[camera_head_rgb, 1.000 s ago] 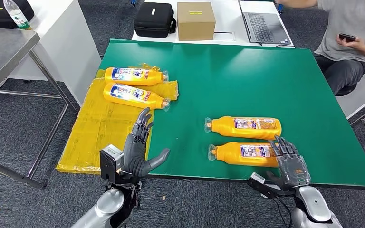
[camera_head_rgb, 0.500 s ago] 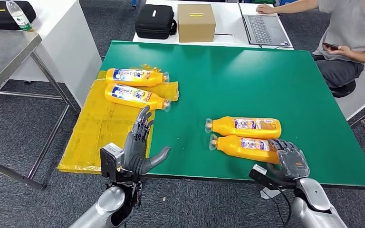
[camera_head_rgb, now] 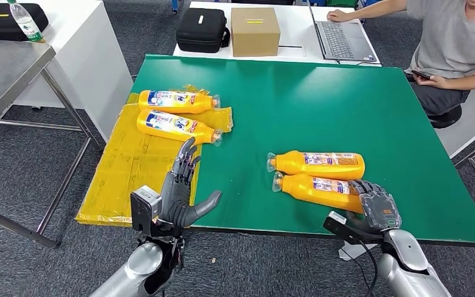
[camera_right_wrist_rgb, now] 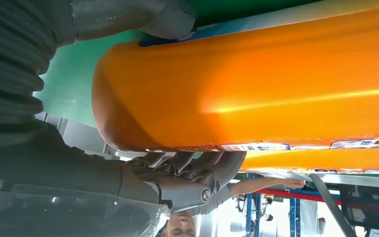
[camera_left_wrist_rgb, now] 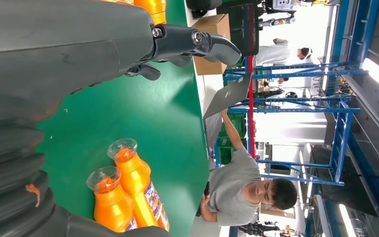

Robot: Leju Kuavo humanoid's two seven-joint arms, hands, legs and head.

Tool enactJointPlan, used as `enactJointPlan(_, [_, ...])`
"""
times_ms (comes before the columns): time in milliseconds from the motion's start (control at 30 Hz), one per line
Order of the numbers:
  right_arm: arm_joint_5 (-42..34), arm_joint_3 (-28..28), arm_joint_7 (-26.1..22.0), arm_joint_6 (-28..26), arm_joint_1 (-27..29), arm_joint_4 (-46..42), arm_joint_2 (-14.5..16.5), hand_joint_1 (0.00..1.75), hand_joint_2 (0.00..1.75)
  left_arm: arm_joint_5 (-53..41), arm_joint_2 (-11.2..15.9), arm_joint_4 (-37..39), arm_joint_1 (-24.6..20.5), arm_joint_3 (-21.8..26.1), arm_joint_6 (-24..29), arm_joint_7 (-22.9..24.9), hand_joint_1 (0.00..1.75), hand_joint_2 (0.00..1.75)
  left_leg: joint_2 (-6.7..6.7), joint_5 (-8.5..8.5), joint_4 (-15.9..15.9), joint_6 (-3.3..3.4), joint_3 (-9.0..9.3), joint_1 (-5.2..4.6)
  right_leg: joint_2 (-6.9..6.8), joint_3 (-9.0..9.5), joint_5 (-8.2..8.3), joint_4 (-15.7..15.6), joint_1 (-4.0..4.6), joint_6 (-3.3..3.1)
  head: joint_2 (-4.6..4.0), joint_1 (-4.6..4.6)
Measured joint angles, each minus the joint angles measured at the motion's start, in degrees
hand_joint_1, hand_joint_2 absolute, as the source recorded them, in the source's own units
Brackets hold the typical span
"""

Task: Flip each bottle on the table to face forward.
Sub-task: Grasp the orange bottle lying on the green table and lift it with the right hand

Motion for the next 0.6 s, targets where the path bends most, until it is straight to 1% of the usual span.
enactJointPlan(200, [0.32,0.05,-0.92,0.86,-1.10,2.33,0.04,1.75,1.75,0.07,-0.07,0.24,-0.12,0.03,0.56,-0.32,0.00,1.75,0.01,-0.12,-0.01,0.08,0.25,0.00,0.00,-0.07,-0.12,-0.05,0.00,-0.04,0.00,0.01])
enactJointPlan(300, [-1.81,-0.09,-3.17,1.20,-1.42,3.22,0.20,1.75,1.75,0.04,-0.09,0.30,-0.12,0.04,0.91,-0.55,0.00,1.75,0.00,-0.13,-0.01,0.10,0.30,0.00,0.00,0.01,-0.15,-0.07,0.00,-0.04,0.00,0.01])
enactJointPlan(367, [-6.64,-0.88,-6.96,1.89,-1.35,3.55,0.67,1.75,1.75,-0.05,-0.09,0.29,-0.10,0.11,1.36,-0.67,0.00,1.75,0.00,-0.12,-0.01,0.10,0.29,0.00,0.00,0.04,-0.09,-0.07,0.00,0.01,0.00,0.02])
enactJointPlan(500, [-20.38,-4.15,-16.91,3.32,0.00,3.62,2.89,1.75,1.75,-0.18,-0.09,0.26,-0.08,0.52,2.27,-0.69,0.00,1.75,0.02,-0.05,0.00,0.12,0.17,0.00,0.01,0.51,0.03,-0.04,0.02,0.05,0.00,0.00])
enactJointPlan(600, [-27.76,-5.62,-20.57,3.76,1.19,3.35,4.53,1.75,1.75,-0.24,-0.10,0.25,-0.13,0.81,2.31,-0.69,0.00,1.75,0.11,-0.08,0.00,0.08,0.16,0.01,0.08,0.46,0.03,-0.03,0.05,0.05,0.00,-0.01])
